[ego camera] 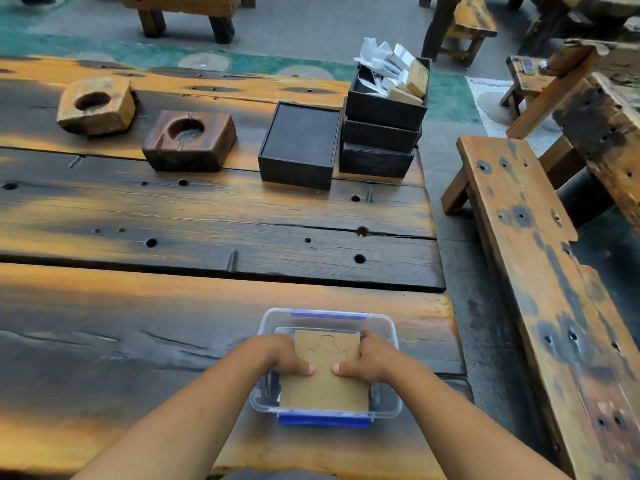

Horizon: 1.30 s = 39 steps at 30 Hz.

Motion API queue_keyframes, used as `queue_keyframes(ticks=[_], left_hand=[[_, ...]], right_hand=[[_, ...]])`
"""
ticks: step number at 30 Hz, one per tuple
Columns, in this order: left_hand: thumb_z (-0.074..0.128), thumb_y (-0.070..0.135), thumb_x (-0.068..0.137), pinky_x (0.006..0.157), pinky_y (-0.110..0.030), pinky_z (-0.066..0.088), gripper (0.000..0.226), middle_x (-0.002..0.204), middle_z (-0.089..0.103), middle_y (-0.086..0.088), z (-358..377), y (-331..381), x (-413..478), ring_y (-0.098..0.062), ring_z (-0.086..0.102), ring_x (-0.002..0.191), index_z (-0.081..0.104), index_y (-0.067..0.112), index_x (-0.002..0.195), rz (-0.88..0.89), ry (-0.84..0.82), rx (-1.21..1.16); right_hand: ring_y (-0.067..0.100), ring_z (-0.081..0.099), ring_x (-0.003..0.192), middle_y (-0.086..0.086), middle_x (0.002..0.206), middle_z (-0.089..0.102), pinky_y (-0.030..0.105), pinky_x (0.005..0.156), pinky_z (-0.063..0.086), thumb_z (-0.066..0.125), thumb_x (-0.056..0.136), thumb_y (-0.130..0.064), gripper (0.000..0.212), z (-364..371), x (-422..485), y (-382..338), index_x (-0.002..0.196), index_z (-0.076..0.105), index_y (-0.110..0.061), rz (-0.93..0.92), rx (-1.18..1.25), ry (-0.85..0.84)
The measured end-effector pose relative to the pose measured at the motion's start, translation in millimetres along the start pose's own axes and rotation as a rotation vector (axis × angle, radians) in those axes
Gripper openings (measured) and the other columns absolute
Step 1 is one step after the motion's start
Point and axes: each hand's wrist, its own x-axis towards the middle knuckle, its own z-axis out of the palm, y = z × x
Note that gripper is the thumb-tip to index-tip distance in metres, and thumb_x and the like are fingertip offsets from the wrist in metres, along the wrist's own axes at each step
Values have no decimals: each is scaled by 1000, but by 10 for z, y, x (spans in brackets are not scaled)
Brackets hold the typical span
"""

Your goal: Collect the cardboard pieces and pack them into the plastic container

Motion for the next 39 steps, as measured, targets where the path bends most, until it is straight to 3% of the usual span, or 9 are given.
queue_keyframes(ticks=[9, 12, 14, 17, 20, 23, 30, 37, 39], left_hand=[[69, 53, 81, 101, -32, 42, 73, 139, 50, -15, 296, 94, 6, -26, 53, 125, 48, 8, 135, -70, 298, -24], [75, 44, 79, 103, -37, 43, 91, 149, 30, -21, 462, 109, -90, -33, 51, 126, 24, 10, 148, 6, 521, -110], [72, 45, 81, 106, -40, 41, 98, 155, 16, -23, 581, 123, -160, -36, 42, 133, 12, 14, 153, 16, 700, 78], [54, 31, 92, 98, -40, 41, 55, 148, 31, -18, 760, 170, -255, -32, 39, 130, 32, 15, 140, 77, 889, 336], [42, 11, 90, 89, -42, 39, 34, 133, 43, -12, 854, 178, -327, -33, 43, 118, 44, 15, 123, 182, 862, 413], [48, 12, 91, 95, -41, 40, 34, 136, 41, -9, 882, 124, -334, -29, 43, 121, 46, 17, 124, 226, 827, 399], [54, 10, 87, 93, -40, 45, 56, 143, 33, -5, 1037, -11, -380, -27, 36, 129, 37, 15, 139, 286, 798, 349], [48, 13, 90, 87, -43, 51, 30, 120, 51, -7, 622, -107, -615, -30, 56, 108, 55, 14, 119, 448, 752, 243], [48, 20, 93, 86, -40, 52, 28, 120, 57, -5, 437, -262, -753, -29, 60, 105, 58, 17, 119, 508, 788, 166]], right_hand=[[26, 57, 111, 14, 131, 48, 33, 94, 45, 65, 76, -64, 76, 222, -47, -134, 125, 55, -7, 64, -150, 198], [30, 48, 124, 19, 147, 29, 38, 100, 45, 67, 80, -52, 89, 354, -130, -181, 141, 34, 3, 6, -140, 361], [33, 28, 140, 19, 159, 11, 41, 112, 33, 64, 86, -45, 98, 451, -211, -192, 151, 9, 3, -60, -226, 495], [34, 24, 140, 19, 159, 16, 43, 112, 26, 55, 91, -30, 72, 562, -361, -204, 149, 19, -8, -171, -361, 635], [30, 46, 112, 10, 127, 49, 39, 91, 38, 53, 88, -19, 30, 630, -454, -149, 118, 48, -16, -314, -423, 700], [25, 51, 94, 5, 105, 55, 35, 77, 42, 62, 79, -10, 23, 693, -502, -30, 99, 55, -18, -412, -438, 668], [22, 44, 110, 1, 122, 48, 33, 92, 42, 51, 85, -10, 30, 827, -579, 61, 114, 51, -19, -445, -368, 612], [30, 56, 103, 10, 109, 56, 36, 84, 48, 45, 90, -16, 19, 514, -821, -239, 99, 60, -9, -280, -332, 459], [27, 59, 106, 8, 109, 62, 34, 87, 49, 49, 90, -22, 23, 488, -906, -379, 107, 62, -13, -252, -246, 495]])
